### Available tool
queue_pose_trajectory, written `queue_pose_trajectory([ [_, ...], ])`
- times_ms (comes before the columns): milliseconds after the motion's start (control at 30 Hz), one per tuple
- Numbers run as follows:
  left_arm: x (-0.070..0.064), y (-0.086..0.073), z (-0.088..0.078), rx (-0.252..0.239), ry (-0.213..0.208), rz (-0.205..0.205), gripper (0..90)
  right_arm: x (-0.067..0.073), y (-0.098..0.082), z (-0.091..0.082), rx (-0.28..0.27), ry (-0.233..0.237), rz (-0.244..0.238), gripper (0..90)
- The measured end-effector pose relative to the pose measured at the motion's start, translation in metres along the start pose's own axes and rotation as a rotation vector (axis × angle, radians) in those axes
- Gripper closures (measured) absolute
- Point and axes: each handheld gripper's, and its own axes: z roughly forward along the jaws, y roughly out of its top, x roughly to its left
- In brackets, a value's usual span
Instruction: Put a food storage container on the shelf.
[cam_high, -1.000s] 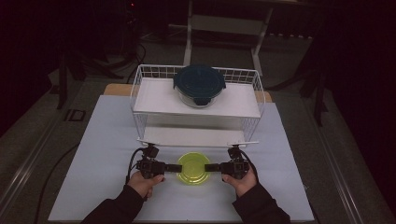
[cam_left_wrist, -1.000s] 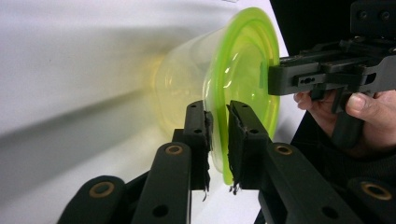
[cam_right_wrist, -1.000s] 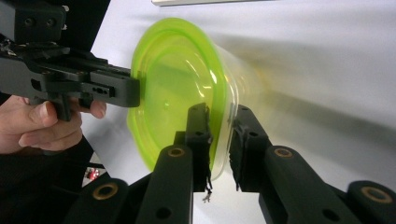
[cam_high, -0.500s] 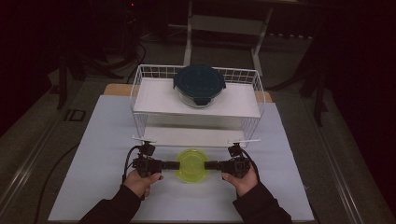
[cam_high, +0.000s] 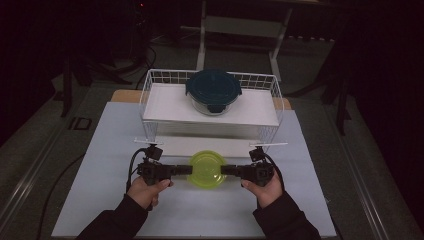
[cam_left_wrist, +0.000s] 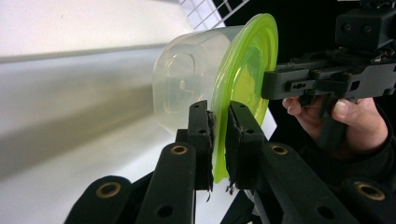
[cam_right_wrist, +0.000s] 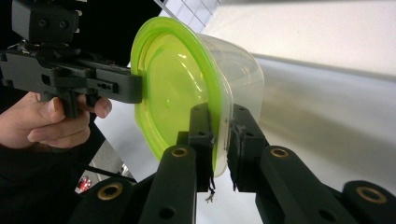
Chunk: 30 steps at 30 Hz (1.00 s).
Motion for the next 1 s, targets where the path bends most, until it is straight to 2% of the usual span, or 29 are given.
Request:
queue_pose_trajectory([
  [333, -0.017, 0.014, -0.013, -0.019, -0.011, 0.033, 80.6, 0.014, 0.011, -0.014, -0.035, 0.004, -0.029, 81.0],
  [500, -0.030, 0.024, -0.021, -0.033, -0.013, 0.067, 80.7, 0.023, 0.020, -0.025, -0.064, 0.014, -0.042, 81.0],
  [600, -0.032, 0.026, -0.022, -0.037, -0.015, 0.069, 80.8, 0.024, 0.022, -0.026, -0.066, 0.016, -0.042, 81.0],
  [800, -0.046, 0.040, -0.033, -0.061, -0.013, 0.094, 80.7, 0.033, 0.032, -0.035, -0.096, 0.022, -0.058, 81.0],
  [833, -0.050, 0.045, -0.037, -0.071, -0.014, 0.103, 80.7, 0.038, 0.039, -0.039, -0.111, 0.029, -0.069, 81.0],
  [1000, -0.058, 0.055, -0.045, -0.086, -0.015, 0.118, 80.9, 0.047, 0.053, -0.046, -0.135, 0.033, -0.091, 81.0],
])
